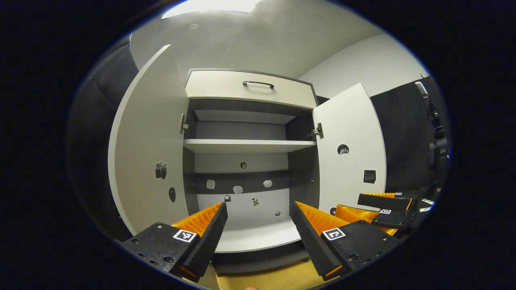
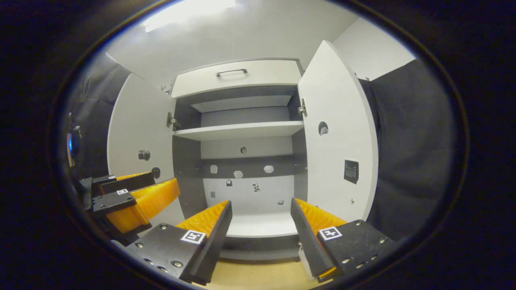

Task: Open the right door of the double-door shoe cabinet with the right hand, and open the left door with the left hand.

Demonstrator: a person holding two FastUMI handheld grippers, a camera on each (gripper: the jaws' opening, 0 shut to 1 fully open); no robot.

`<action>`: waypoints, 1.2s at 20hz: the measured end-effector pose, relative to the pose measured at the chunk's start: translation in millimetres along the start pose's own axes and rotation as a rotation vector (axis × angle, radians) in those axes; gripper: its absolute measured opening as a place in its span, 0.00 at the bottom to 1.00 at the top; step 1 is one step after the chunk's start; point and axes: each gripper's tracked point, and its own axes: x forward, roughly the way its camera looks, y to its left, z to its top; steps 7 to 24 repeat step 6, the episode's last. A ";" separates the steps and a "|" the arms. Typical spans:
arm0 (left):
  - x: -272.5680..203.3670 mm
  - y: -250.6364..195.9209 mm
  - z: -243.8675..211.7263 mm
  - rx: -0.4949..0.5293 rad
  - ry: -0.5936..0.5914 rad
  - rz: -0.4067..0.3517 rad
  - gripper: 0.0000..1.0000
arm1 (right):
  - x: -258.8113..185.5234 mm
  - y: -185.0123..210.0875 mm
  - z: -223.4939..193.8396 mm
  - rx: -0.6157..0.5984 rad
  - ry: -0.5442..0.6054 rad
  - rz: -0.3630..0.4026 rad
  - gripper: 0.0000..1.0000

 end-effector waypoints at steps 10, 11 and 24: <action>1.9 -0.3 -2.5 -0.005 0.011 -0.006 0.98 | -0.3 -0.9 1.5 -0.010 -0.010 0.005 0.80; 1.9 -0.3 -2.5 -0.005 0.011 -0.006 0.98 | -0.3 -0.9 1.5 -0.010 -0.010 0.005 0.80; 1.9 -0.3 -2.5 -0.005 0.011 -0.006 0.98 | -0.3 -0.9 1.5 -0.010 -0.010 0.005 0.80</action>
